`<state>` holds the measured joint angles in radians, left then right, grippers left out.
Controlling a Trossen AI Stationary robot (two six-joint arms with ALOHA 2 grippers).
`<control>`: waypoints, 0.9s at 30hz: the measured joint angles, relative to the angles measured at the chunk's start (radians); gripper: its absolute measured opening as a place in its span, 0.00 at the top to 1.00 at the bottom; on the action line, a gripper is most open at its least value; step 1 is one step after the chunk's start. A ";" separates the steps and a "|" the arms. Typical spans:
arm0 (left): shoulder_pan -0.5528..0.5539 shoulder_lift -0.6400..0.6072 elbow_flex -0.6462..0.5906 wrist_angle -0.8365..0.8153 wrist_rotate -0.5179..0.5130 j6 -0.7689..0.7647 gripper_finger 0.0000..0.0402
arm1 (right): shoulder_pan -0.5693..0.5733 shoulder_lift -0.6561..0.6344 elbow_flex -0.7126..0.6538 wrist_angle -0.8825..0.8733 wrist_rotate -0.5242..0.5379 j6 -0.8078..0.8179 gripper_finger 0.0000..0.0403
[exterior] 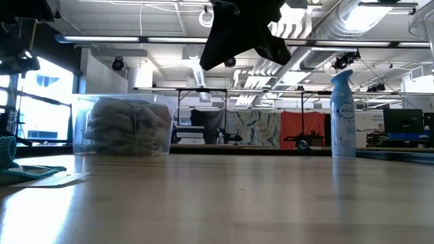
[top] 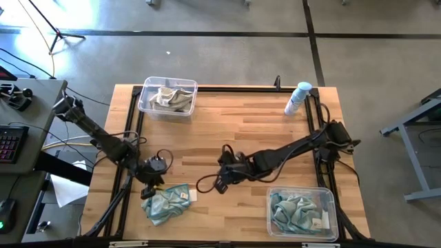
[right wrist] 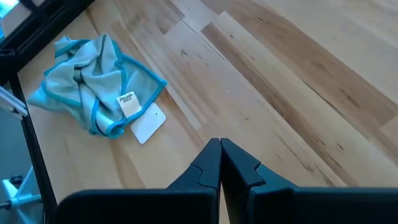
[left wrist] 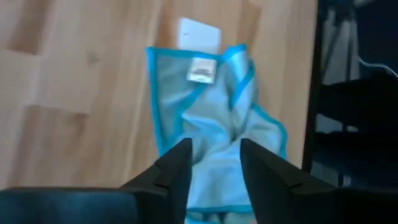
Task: Sort microfiber towel by color & place in baskets
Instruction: Put the blue microfiber towel into the bottom transparent bin
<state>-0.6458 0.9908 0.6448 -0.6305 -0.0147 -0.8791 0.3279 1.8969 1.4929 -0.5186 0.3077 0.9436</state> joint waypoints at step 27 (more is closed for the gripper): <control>-0.102 0.531 0.147 0.244 0.158 -0.121 0.98 | 0.043 0.000 0.000 -0.095 0.018 -0.238 1.00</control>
<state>-0.7473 1.5219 0.7922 -0.3862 0.1432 -1.0003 0.3714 1.8969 1.4929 -0.6132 0.3256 0.7059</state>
